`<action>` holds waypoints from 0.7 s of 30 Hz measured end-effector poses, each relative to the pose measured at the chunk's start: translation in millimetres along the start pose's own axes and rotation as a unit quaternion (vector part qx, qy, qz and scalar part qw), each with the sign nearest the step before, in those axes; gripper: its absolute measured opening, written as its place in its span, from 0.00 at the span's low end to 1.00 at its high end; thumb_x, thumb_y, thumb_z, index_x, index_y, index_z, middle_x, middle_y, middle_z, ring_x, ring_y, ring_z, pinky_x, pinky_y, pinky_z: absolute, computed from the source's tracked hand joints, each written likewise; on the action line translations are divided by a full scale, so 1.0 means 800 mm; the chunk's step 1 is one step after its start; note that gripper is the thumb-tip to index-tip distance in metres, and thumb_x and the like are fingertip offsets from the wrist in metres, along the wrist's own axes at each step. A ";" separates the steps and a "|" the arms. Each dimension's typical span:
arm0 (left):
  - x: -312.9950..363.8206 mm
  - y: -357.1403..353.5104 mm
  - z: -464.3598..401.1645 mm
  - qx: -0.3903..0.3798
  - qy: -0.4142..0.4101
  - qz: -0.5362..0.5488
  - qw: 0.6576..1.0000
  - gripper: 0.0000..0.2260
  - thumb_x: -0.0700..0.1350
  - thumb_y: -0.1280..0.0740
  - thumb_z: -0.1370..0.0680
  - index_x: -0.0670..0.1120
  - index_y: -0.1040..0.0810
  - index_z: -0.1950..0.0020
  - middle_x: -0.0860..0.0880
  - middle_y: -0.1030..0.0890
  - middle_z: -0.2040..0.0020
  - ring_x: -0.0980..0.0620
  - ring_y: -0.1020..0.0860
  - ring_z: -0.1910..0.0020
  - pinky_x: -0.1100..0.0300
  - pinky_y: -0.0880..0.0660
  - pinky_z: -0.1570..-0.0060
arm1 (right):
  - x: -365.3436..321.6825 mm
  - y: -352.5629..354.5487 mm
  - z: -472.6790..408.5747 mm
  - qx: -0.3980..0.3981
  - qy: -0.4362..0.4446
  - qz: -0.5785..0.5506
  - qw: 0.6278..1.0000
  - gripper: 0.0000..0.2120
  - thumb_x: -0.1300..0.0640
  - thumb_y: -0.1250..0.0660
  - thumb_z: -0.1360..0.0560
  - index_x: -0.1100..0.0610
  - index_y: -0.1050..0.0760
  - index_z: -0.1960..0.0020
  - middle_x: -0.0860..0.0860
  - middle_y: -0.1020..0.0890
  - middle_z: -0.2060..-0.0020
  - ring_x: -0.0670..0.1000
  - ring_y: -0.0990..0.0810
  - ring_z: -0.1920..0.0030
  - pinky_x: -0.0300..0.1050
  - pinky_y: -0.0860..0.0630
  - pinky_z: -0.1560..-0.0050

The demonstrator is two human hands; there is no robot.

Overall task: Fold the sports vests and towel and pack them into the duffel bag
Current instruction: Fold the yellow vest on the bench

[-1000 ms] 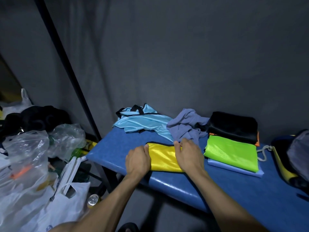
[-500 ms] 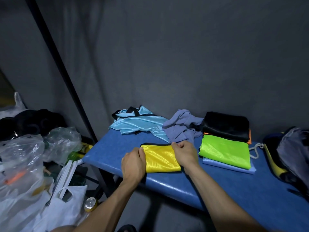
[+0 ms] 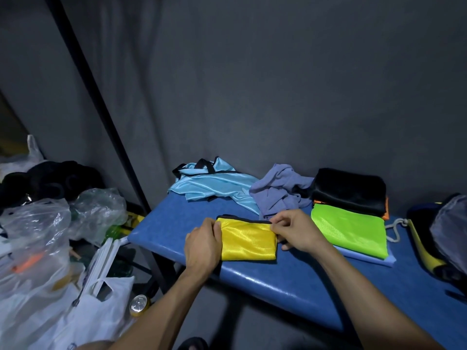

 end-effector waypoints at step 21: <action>0.010 0.006 0.002 -0.029 0.026 -0.029 0.999 0.17 0.51 0.45 0.14 0.48 0.32 0.62 0.47 0.22 0.64 0.41 0.22 0.57 0.47 0.30 0.46 | -0.002 -0.012 0.016 0.020 -0.100 0.173 0.980 0.24 0.40 0.45 0.17 0.59 0.31 0.59 0.60 0.18 0.63 0.57 0.17 0.75 0.45 0.24 0.73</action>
Point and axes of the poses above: each hand's wrist, its own z-axis away from the middle knuckle, its own y-axis out of the back of the hand, x = y × z, the point moved 8 cm from there along -z, towards the middle knuckle
